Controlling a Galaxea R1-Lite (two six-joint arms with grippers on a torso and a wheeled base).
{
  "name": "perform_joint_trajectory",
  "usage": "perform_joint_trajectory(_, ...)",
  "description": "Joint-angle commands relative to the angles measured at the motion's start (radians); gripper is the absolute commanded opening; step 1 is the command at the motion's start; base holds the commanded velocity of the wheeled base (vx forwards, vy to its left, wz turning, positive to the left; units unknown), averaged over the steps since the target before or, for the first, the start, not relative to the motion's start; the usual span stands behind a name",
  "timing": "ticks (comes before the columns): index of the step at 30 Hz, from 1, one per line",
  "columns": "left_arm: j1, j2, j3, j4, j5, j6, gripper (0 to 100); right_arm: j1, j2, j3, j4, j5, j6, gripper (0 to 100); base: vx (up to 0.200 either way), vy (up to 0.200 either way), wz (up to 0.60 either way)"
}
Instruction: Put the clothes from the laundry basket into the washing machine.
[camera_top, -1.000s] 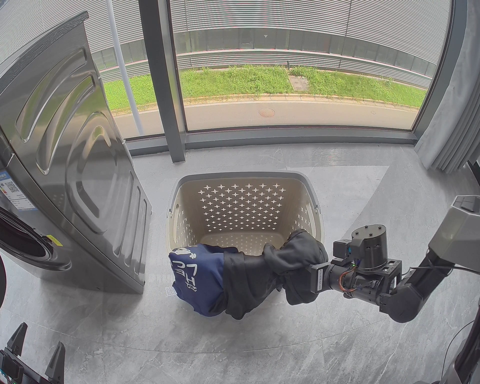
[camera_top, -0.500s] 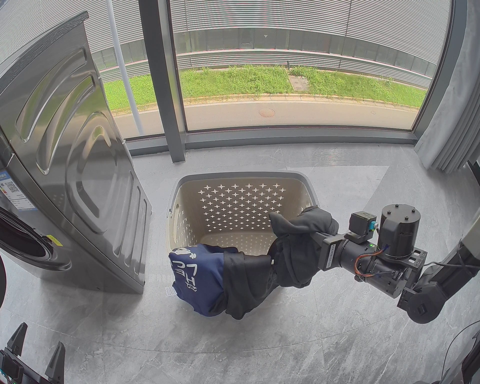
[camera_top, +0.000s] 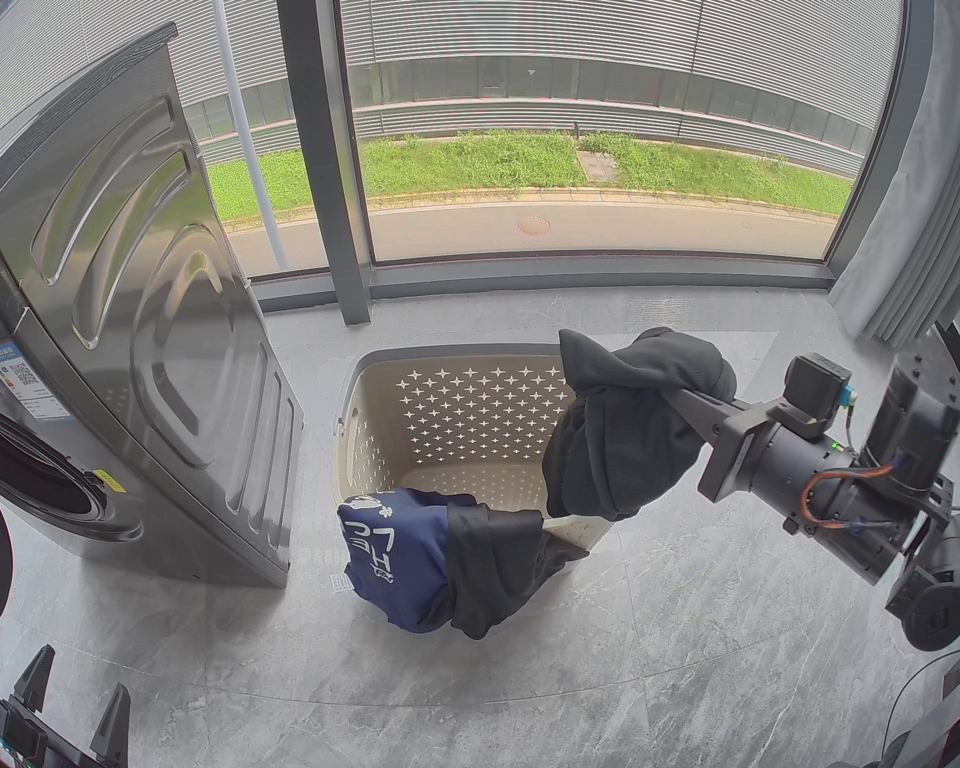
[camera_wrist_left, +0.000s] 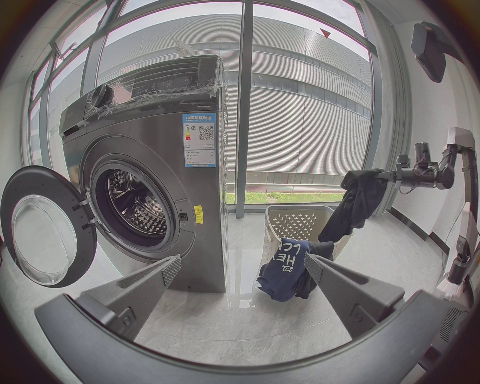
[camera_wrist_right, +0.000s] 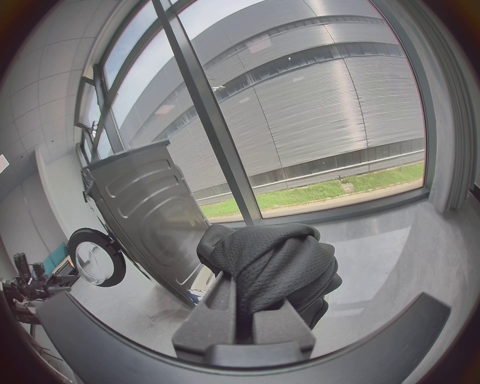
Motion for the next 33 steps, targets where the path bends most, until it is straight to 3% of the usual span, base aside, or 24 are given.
perform_joint_trajectory(1, 0.000, -0.016, 0.018, 0.000, 0.000, 0.000, 100, 0.030, -0.129, 0.054, 0.017, 0.002, -0.034, 0, 0.000, 0.000, 0.00)
perform_joint_trajectory(4, 0.000, -0.016, 0.016, 0.000, 0.000, 0.000, 100, 0.031, -0.136, 0.077, 0.010, 0.010, -0.041, 0, 0.000, 0.000, 0.00)
perform_joint_trajectory(13, 0.000, -0.016, 0.016, 0.000, 0.000, -0.002, 100, 0.053, -0.152, 0.070, 0.004, 0.012, -0.041, 0, -0.200, 0.000, 0.00)
perform_joint_trajectory(19, 0.000, -0.016, 0.016, 0.000, 0.000, -0.002, 100, 0.067, -0.149, 0.070, 0.001, 0.013, -0.038, 0, 0.000, 0.000, 0.00)
perform_joint_trajectory(33, 0.000, -0.016, 0.016, 0.000, 0.000, -0.002, 100, 0.077, -0.142, 0.071, -0.002, 0.018, -0.034, 0, 0.000, 0.200, 0.00)
